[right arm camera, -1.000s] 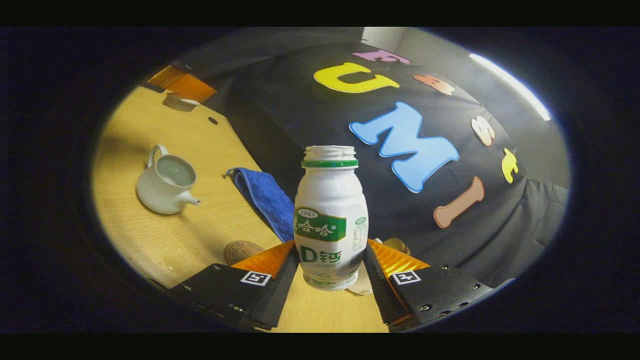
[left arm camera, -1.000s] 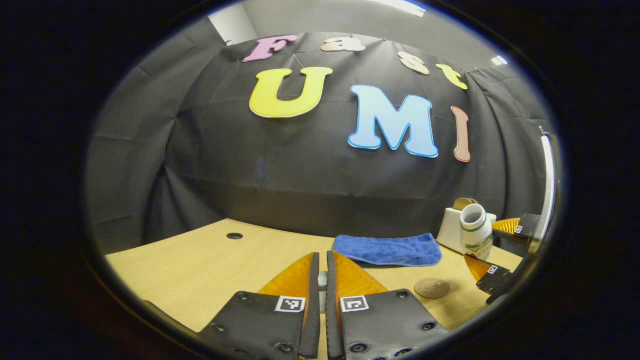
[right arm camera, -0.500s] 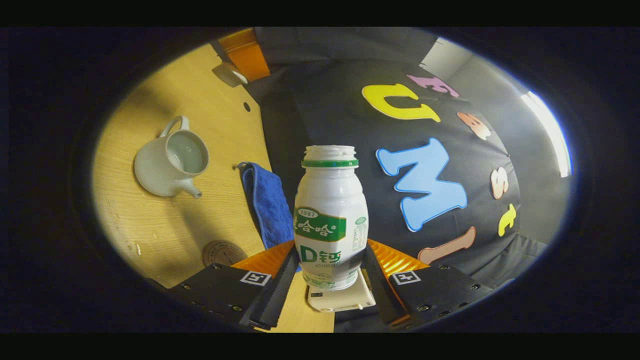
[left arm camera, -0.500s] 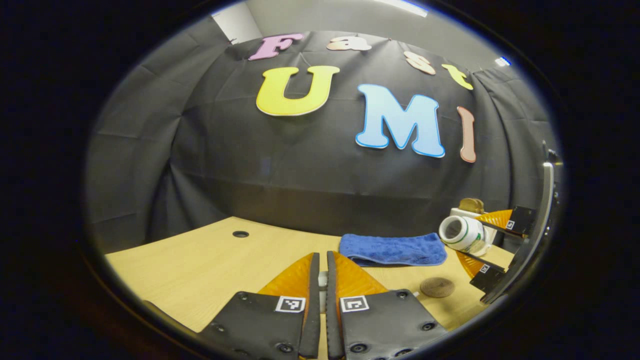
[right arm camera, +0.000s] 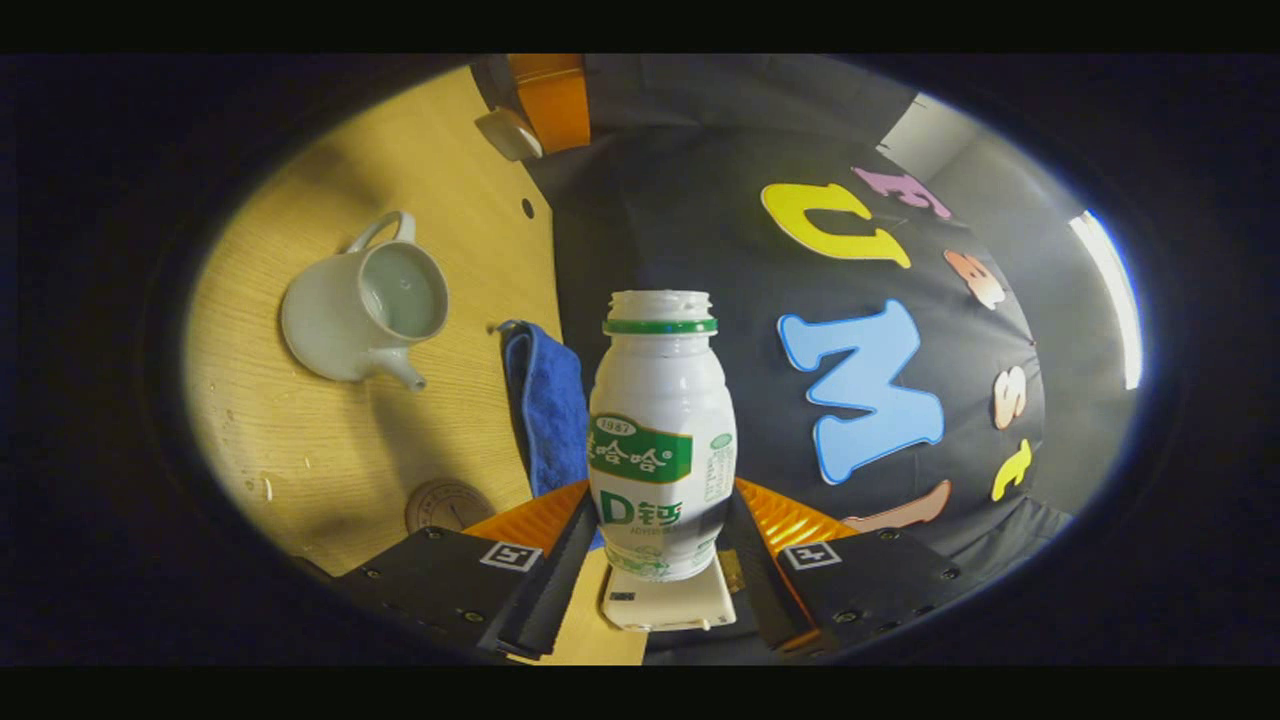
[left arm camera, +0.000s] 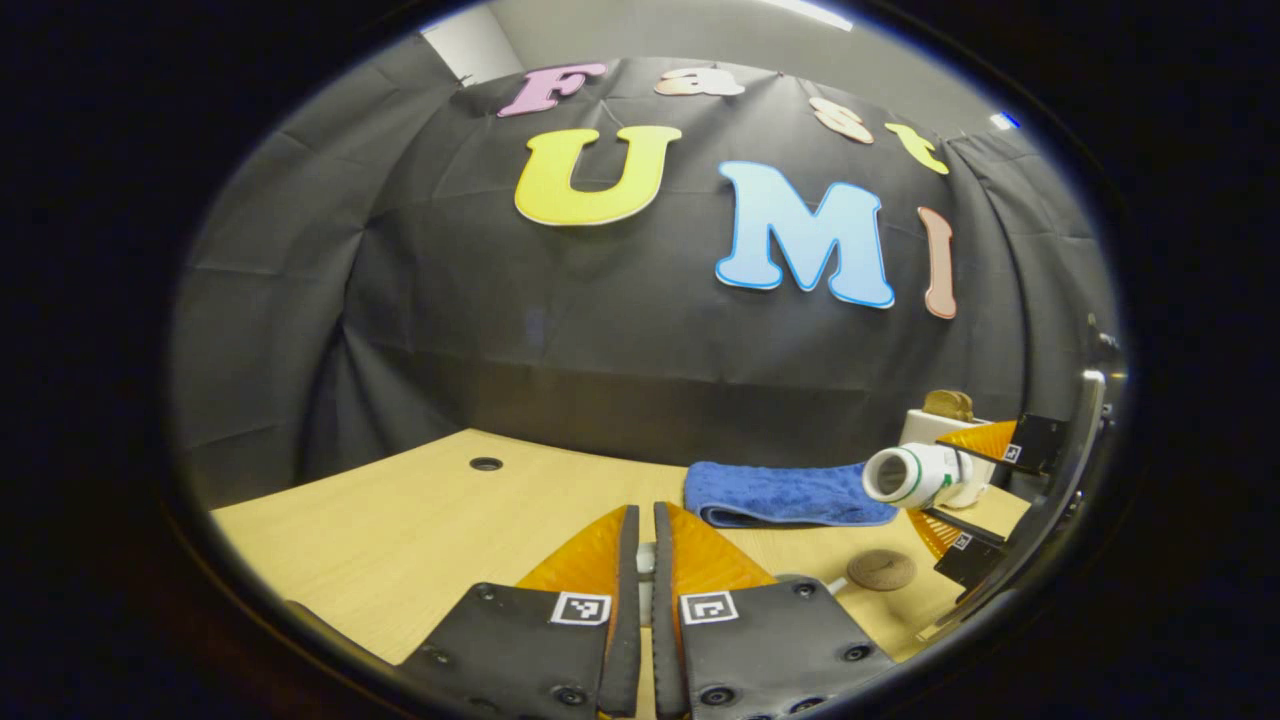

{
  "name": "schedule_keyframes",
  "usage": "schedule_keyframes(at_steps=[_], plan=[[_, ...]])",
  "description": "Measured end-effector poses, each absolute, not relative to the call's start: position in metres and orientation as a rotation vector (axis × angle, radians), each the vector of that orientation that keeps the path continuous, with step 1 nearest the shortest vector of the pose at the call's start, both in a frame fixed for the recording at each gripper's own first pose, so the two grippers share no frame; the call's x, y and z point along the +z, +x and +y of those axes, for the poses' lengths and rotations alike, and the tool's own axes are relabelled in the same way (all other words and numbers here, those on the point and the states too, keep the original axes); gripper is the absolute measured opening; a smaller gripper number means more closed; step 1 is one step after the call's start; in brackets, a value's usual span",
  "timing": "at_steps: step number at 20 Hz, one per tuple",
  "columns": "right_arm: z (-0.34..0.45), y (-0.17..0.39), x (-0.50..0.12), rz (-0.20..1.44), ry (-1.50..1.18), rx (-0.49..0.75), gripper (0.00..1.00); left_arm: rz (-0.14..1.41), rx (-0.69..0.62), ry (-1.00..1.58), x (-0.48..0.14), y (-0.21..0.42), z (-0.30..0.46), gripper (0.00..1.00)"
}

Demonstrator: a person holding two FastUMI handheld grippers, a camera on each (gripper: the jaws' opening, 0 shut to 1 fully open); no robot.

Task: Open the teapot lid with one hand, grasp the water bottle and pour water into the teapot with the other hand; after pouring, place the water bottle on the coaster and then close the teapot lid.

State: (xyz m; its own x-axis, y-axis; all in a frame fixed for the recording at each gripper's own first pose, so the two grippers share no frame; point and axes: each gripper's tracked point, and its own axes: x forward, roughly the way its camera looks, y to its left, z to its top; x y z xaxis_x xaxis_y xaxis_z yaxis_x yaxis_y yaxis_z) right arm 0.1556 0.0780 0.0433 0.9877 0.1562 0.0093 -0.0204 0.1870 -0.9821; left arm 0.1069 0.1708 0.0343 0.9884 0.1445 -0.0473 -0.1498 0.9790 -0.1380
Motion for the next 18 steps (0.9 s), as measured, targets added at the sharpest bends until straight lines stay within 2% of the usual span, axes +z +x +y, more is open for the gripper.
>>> schedule_keyframes(at_steps=[2,3,9,11,17,18], plan=[[0.076,0.153,0.043,-0.100,-1.347,0.119,0.73,0.041,0.135,-0.150,0.033,0.109,0.166,0.15],[0.074,0.151,0.043,-0.086,-1.321,0.116,0.73,0.042,0.129,-0.154,0.032,0.109,0.165,0.12],[0.064,0.121,0.027,0.019,-0.909,0.173,0.73,0.044,0.067,-0.197,0.029,0.114,0.150,0.11],[0.060,0.114,0.031,0.032,-0.785,0.168,0.73,0.043,0.054,-0.198,0.030,0.114,0.145,0.15],[0.040,0.111,0.035,0.028,-0.364,0.101,0.73,0.006,0.037,-0.205,0.036,0.117,0.140,0.15],[0.036,0.110,0.035,0.031,-0.355,0.092,0.72,0.003,0.034,-0.204,0.035,0.118,0.139,0.12]])
